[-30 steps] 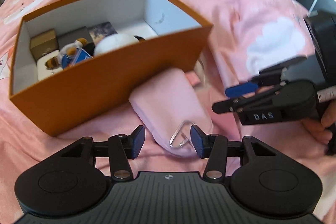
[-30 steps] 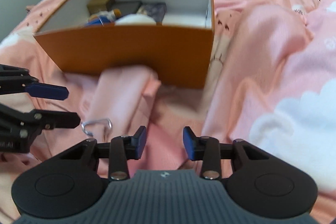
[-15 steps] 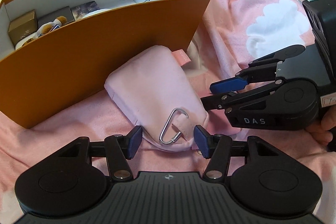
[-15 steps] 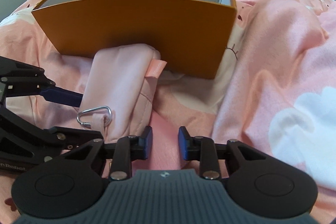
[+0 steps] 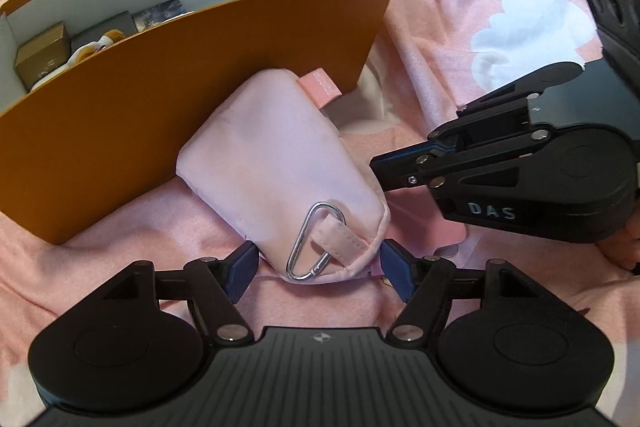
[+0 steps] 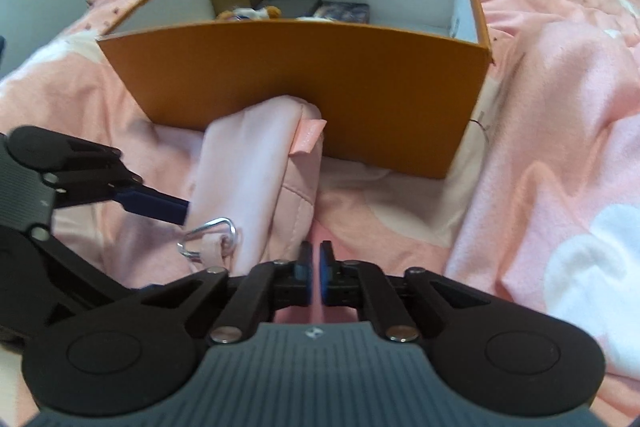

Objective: Organize objects

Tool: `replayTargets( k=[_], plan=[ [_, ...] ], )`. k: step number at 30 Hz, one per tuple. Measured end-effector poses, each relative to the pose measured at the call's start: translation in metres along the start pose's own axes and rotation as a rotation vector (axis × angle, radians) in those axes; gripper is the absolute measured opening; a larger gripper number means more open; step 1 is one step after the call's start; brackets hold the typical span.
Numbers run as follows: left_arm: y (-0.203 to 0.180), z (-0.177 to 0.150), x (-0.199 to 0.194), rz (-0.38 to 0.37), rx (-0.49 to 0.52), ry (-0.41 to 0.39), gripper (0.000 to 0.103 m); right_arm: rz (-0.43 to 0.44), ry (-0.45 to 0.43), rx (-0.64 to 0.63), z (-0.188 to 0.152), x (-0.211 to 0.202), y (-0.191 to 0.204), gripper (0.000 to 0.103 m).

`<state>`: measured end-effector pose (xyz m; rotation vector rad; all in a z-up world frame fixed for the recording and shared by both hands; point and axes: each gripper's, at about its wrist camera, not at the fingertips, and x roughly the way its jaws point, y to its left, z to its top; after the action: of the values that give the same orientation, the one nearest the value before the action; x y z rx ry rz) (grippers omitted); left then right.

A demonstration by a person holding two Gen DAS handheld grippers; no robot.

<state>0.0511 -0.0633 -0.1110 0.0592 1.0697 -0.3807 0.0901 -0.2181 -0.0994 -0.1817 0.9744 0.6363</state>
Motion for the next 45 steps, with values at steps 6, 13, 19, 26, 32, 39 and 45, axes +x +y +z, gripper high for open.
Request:
replayTargets(
  k=[6,13,19,26,32,39,45],
  plan=[
    [-0.004,0.001,-0.003,0.066,0.012,0.002,0.081,0.065,-0.026,0.042,0.003,-0.004,-0.001,0.003],
    [0.009,-0.003,-0.019,0.054,-0.071,-0.001,0.080,0.115,-0.042,0.019,0.010,-0.011,0.009,0.003],
    [0.031,-0.010,-0.033,-0.002,-0.226,-0.024,0.076,0.156,-0.055,0.001,0.018,-0.014,0.017,0.003],
    [0.041,-0.021,-0.059,0.049,-0.311,-0.036,0.074,0.122,-0.036,-0.036,0.017,-0.012,0.025,0.004],
    [0.048,-0.030,-0.065,0.079,-0.307,0.006,0.076,0.007,0.052,-0.028,0.015,0.001,0.023,0.008],
    [0.032,-0.033,-0.065,0.134,-0.201,-0.006,0.082,-0.032,0.096,-0.119,0.003,-0.001,0.028,0.039],
    [-0.003,-0.033,-0.058,0.225,0.032,-0.033,0.085,-0.059,0.161,-0.310,-0.009,0.008,0.046,0.057]
  ],
)
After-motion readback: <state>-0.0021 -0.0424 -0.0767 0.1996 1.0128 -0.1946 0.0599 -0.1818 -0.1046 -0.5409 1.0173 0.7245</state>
